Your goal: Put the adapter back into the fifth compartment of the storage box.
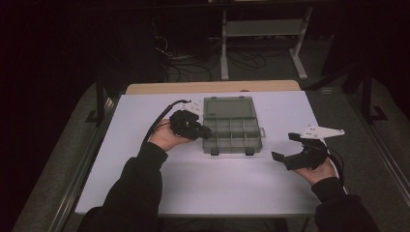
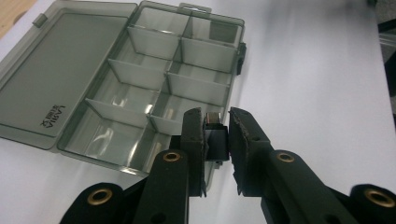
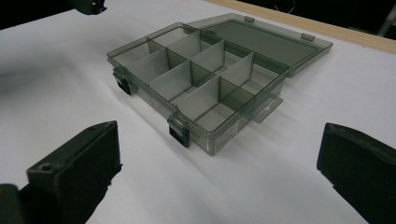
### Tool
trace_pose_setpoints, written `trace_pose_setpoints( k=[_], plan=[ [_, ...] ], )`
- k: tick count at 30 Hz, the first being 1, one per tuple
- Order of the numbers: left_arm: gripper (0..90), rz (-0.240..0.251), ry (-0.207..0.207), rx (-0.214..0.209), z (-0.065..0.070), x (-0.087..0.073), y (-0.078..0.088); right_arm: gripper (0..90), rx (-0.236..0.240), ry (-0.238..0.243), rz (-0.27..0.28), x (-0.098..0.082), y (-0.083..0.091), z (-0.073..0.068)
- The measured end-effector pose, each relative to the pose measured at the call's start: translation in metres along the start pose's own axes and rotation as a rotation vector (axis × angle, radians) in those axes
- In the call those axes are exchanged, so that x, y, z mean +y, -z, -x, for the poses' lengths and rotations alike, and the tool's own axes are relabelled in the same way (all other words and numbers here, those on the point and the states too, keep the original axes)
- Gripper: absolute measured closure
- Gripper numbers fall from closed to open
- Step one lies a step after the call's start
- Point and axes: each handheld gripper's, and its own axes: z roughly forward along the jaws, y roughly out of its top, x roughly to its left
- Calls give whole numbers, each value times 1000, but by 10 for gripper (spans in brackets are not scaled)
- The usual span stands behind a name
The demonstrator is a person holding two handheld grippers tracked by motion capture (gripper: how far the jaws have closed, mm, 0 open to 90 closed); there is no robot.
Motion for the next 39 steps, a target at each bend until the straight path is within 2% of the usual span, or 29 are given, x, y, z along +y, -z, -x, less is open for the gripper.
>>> trace_pose_setpoints(
  k=[8,9,10,24,30,36,39],
  plan=[
    [765,-2,22,13,-7,-2,-7,0,1,1,0,0,0,0],
    [765,-2,45,2,-11,-3,-10,0,1,-1,0,0,0,0],
    [765,-2,45,2,-11,-3,-10,0,1,-1,0,0,0,0],
    [765,-53,91,10,-27,-12,-37,0,2,0,0,0,0,0],
    [765,-72,96,9,-32,-14,-48,0,3,0,1,0,0,0],
    [764,-109,98,16,-35,-18,-54,0,3,1,1,0,0,0],
    [763,-112,97,11,-35,-19,-55,0,3,0,0,0,0,0]
  ],
)
